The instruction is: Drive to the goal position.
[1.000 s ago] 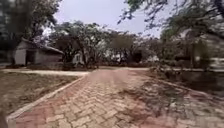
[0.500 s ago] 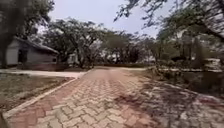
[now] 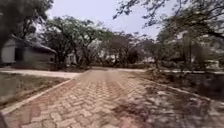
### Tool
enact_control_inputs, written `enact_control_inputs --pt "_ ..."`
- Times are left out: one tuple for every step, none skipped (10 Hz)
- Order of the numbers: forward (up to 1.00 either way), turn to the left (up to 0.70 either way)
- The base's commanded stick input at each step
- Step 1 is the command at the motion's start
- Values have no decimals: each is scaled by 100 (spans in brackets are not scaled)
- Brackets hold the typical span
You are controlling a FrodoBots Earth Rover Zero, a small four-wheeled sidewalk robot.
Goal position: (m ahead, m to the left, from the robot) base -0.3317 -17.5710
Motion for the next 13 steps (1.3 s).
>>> enact_control_inputs --pt "70 24" --pt "70 6" --pt "70 0" --pt "70 0" --pt "70 0" --pt "70 0" --pt "70 0" --pt "70 0" --pt "70 0" --pt "70 0" --pt "70 0" --pt "70 0" --pt "70 0"
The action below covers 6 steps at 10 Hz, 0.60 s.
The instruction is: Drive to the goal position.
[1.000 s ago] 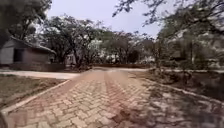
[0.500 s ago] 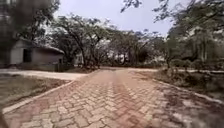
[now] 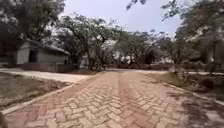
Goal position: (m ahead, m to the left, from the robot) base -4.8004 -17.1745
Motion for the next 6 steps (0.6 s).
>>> enact_control_inputs --pt "70 0" --pt "70 0" --pt "70 0" --pt "70 0" --pt "70 0" --pt "70 0"
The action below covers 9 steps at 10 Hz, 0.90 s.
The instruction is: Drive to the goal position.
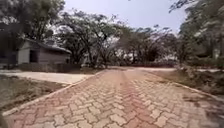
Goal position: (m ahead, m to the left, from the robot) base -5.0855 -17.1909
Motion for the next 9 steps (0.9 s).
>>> enact_control_inputs --pt "70 0" --pt "70 0" --pt "70 0" --pt "70 0" --pt "70 0" --pt "70 0" --pt "70 0" --pt "70 0" --pt "70 0"
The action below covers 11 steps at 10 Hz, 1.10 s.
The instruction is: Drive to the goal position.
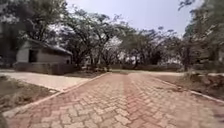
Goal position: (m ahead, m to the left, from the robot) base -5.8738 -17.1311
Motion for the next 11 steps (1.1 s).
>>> enact_control_inputs --pt "70 0" --pt "70 0" --pt "70 0" --pt "70 0" --pt "70 0" --pt "70 0" --pt "70 0" --pt "70 0" --pt "70 0" --pt "70 0" --pt "70 0"
